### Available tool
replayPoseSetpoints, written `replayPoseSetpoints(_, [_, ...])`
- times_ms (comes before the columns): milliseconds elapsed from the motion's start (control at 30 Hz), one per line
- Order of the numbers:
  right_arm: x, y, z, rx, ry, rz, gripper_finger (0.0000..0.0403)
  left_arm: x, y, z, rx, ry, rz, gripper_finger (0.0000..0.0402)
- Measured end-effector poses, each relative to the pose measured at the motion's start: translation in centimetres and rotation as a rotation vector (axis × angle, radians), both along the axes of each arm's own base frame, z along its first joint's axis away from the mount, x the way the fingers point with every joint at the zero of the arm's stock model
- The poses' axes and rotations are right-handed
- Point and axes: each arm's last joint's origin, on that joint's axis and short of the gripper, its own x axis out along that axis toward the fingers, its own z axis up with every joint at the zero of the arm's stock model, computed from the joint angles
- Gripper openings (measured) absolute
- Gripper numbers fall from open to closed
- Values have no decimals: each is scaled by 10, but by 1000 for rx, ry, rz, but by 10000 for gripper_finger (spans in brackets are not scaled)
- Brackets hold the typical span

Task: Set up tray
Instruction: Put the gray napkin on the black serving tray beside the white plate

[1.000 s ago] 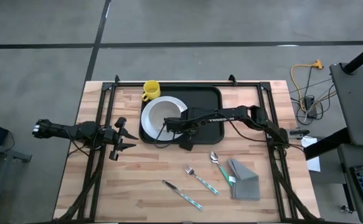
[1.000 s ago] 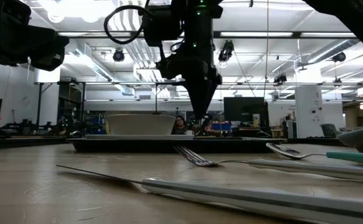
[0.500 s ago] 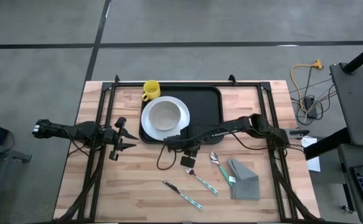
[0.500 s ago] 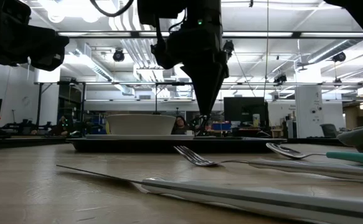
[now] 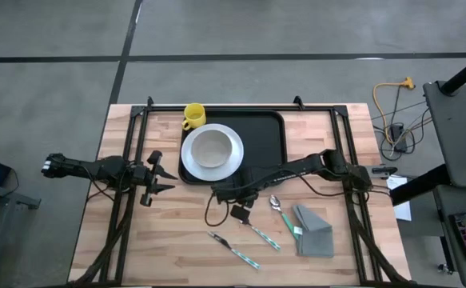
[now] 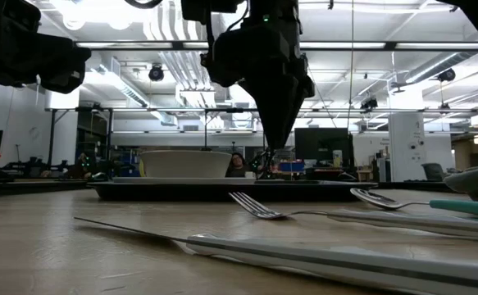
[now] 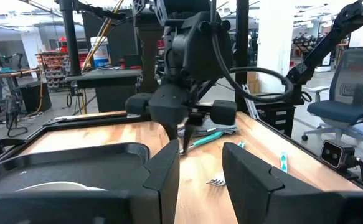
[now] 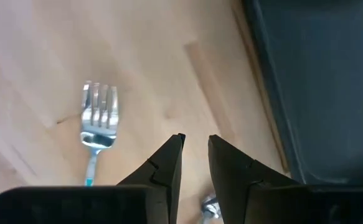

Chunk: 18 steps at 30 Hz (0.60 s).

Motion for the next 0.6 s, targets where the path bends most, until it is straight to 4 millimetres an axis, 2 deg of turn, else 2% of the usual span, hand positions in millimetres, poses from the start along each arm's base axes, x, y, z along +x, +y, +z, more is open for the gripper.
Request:
replayPoseSetpoints(233, [-17, 9, 17, -191, 1, -87, 68, 0, 0, 0, 0, 0, 0, 102])
replayPoseSetpoints(333, [-26, 20, 30, -270, -57, -70, 68, 0, 0, 0, 0, 0, 0, 102])
replayPoseSetpoints(600, [-60, 65, 52, -279, -138, -23, 68, 0, 0, 0, 0, 0, 0, 102])
